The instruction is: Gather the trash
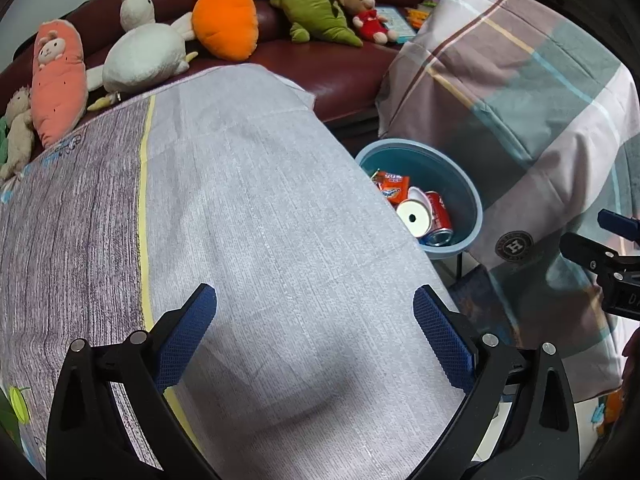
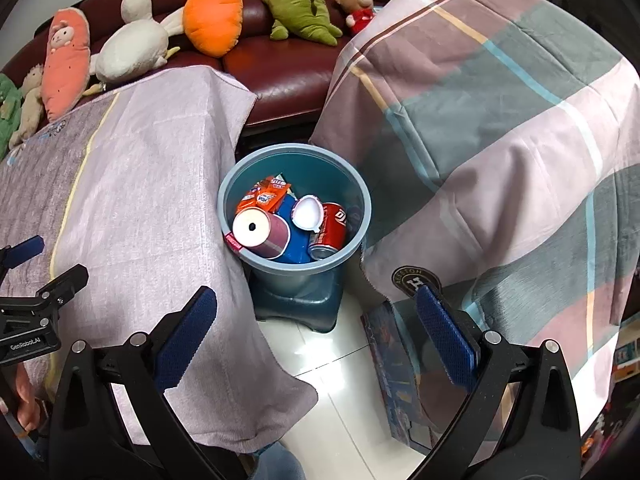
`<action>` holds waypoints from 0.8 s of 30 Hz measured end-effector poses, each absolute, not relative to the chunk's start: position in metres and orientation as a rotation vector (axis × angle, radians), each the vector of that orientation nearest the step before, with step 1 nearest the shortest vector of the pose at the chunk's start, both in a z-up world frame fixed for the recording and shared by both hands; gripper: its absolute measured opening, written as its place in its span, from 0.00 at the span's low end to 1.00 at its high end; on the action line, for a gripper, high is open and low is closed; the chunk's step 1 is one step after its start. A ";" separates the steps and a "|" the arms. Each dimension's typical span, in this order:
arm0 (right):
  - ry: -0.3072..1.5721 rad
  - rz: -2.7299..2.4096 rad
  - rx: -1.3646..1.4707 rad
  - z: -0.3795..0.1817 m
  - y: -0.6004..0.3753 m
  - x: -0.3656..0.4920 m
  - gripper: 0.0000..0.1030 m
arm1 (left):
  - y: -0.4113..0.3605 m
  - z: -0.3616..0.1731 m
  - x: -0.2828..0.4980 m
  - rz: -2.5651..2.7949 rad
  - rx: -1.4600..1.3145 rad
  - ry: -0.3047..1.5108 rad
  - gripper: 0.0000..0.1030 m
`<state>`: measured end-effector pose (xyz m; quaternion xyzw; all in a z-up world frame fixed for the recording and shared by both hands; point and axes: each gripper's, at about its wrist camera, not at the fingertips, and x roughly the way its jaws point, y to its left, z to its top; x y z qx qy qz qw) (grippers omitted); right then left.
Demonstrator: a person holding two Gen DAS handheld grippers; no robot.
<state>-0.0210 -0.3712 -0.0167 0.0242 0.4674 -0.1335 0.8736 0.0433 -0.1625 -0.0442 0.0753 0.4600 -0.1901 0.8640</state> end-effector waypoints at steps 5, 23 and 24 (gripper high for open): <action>0.992 -0.276 0.057 -0.023 -0.372 -0.015 0.93 | -0.163 -0.049 0.048 -0.389 0.162 0.976 0.96; 1.043 -0.273 0.077 -0.037 -0.375 0.006 0.93 | -0.161 -0.057 0.064 -0.352 0.205 0.986 0.96; 1.048 -0.274 0.075 -0.038 -0.375 0.008 0.93 | -0.160 -0.058 0.065 -0.354 0.203 0.990 0.96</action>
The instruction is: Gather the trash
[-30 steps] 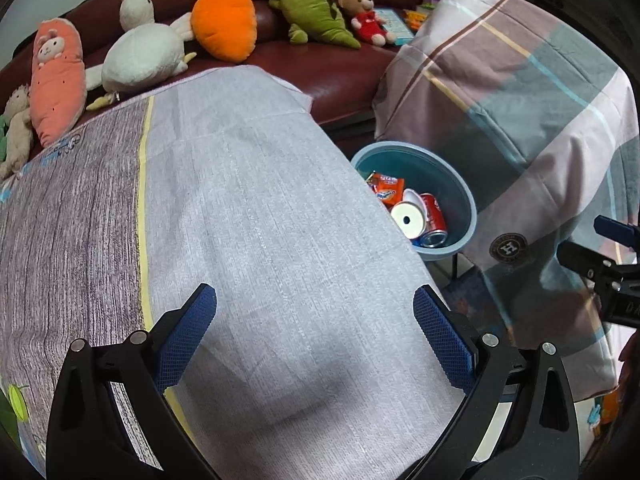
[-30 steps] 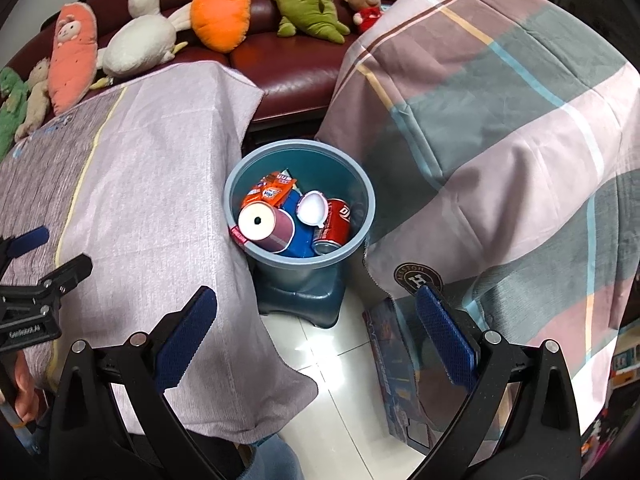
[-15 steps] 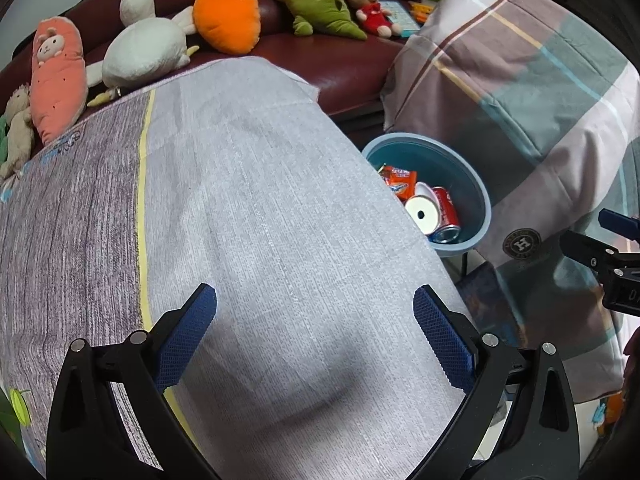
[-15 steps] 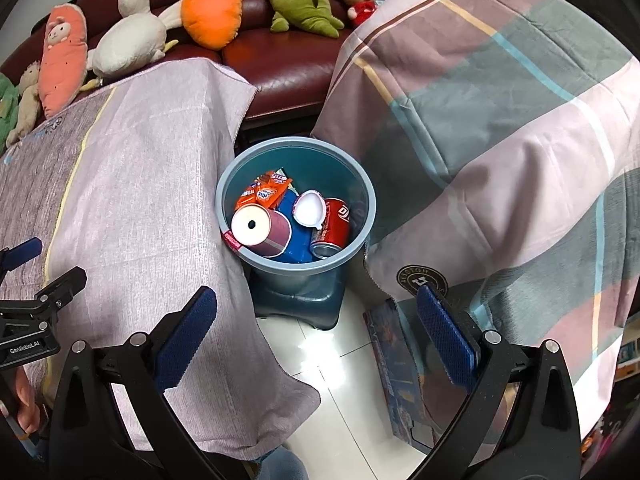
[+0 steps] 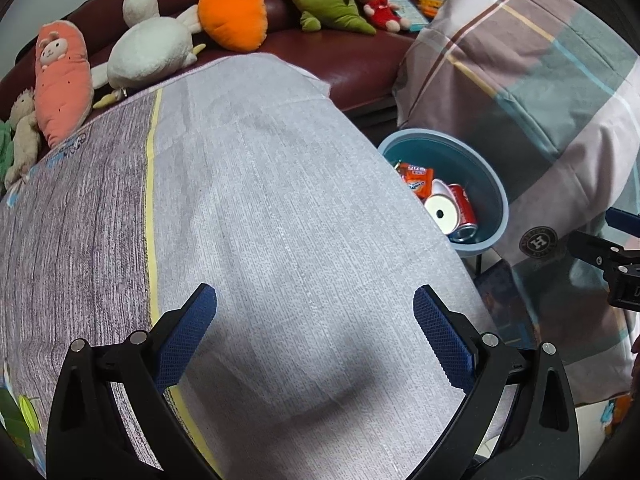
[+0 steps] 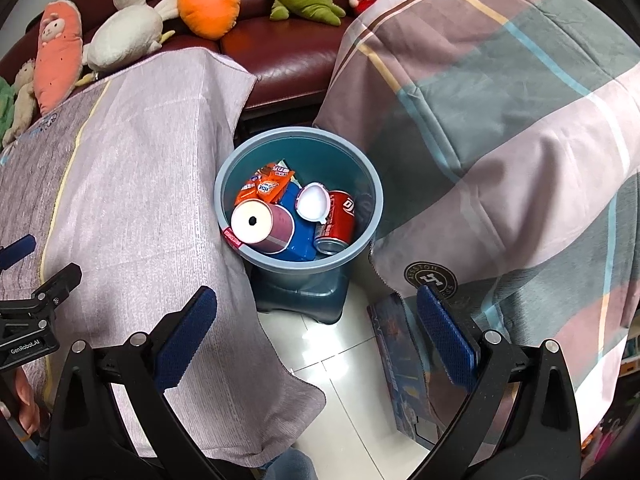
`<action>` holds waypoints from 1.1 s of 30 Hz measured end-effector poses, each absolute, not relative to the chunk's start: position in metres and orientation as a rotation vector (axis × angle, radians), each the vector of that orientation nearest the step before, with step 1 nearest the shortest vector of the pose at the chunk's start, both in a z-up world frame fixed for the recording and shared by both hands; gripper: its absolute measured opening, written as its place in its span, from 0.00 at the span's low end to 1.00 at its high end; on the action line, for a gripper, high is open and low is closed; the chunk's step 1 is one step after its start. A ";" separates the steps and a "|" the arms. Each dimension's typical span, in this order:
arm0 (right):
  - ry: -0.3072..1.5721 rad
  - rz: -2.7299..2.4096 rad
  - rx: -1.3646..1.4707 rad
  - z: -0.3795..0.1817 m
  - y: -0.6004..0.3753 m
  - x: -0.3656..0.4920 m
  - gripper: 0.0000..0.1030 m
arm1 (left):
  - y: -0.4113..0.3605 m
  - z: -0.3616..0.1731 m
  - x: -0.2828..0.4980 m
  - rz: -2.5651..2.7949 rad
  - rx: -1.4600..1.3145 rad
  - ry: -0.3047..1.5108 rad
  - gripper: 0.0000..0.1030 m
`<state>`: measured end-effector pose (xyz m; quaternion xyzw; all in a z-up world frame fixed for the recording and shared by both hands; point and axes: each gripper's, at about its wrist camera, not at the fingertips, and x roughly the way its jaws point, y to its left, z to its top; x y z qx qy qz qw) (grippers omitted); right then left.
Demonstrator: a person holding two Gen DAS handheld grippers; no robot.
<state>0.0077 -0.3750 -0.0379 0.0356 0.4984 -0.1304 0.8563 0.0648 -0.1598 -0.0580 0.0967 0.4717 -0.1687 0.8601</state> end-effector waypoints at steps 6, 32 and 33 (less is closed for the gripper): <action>1.058 -0.279 0.067 -0.039 -0.371 0.014 0.93 | -0.156 -0.061 0.072 -0.361 0.194 1.003 0.96; 1.059 -0.311 0.033 -0.034 -0.360 0.027 0.93 | -0.142 -0.064 0.081 -0.369 0.188 1.010 0.96; 1.054 -0.310 0.031 -0.033 -0.359 0.027 0.93 | -0.142 -0.063 0.080 -0.370 0.188 1.008 0.96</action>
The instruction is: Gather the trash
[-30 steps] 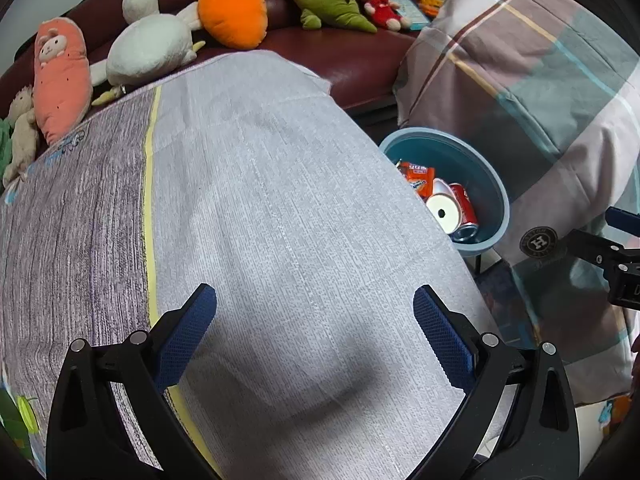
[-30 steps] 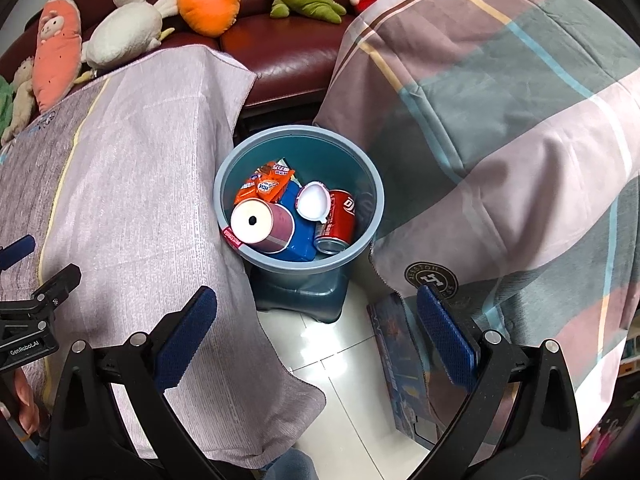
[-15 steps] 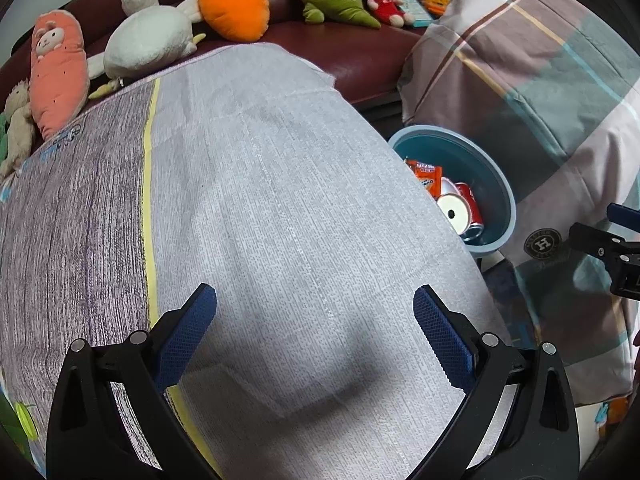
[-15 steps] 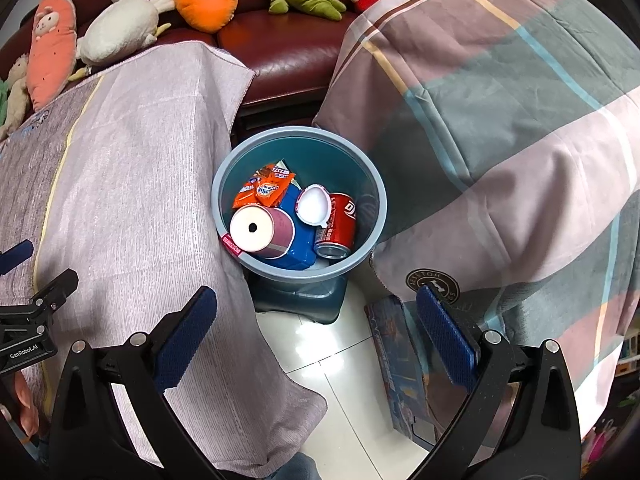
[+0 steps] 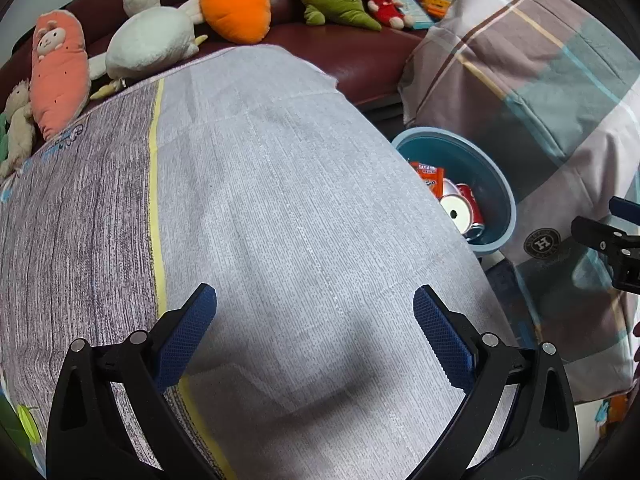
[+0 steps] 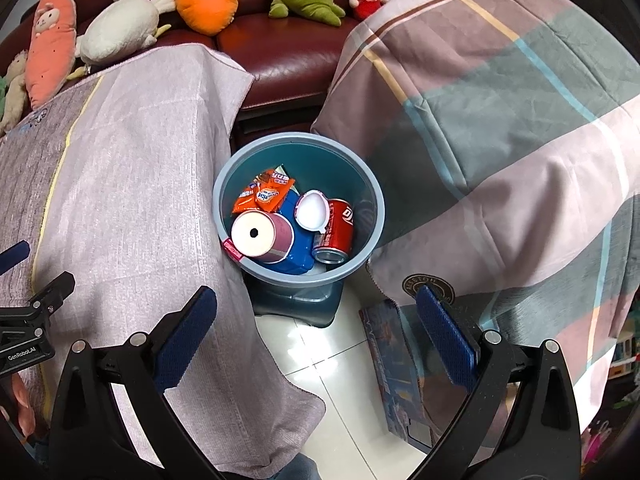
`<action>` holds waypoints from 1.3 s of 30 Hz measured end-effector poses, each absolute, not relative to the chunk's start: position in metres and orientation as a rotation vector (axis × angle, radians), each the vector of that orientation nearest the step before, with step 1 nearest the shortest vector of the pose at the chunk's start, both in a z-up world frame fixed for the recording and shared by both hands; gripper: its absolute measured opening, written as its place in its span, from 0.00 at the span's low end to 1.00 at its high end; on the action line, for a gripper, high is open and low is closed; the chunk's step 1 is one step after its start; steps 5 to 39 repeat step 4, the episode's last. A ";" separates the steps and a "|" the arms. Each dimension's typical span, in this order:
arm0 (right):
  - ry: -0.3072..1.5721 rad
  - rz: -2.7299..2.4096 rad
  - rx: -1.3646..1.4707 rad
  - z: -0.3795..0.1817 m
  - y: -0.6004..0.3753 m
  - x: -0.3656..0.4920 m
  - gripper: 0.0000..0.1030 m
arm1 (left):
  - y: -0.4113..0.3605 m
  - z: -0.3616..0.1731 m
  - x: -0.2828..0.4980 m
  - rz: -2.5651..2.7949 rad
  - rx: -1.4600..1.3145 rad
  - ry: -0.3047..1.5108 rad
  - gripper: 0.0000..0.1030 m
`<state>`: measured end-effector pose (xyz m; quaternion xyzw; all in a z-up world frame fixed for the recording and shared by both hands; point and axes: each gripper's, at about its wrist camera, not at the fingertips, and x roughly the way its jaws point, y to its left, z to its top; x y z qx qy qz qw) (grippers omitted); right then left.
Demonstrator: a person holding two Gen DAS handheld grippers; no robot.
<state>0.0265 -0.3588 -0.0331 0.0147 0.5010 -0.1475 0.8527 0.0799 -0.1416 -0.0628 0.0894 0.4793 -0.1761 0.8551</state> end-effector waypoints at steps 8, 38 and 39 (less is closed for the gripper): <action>1.040 -0.308 0.027 -0.028 -0.354 0.023 0.93 | -0.142 -0.059 0.075 -0.374 0.199 1.000 0.96; 1.040 -0.308 0.027 -0.028 -0.354 0.023 0.93 | -0.142 -0.059 0.075 -0.374 0.199 1.000 0.96; 1.040 -0.308 0.027 -0.028 -0.354 0.023 0.93 | -0.142 -0.059 0.075 -0.374 0.199 1.000 0.96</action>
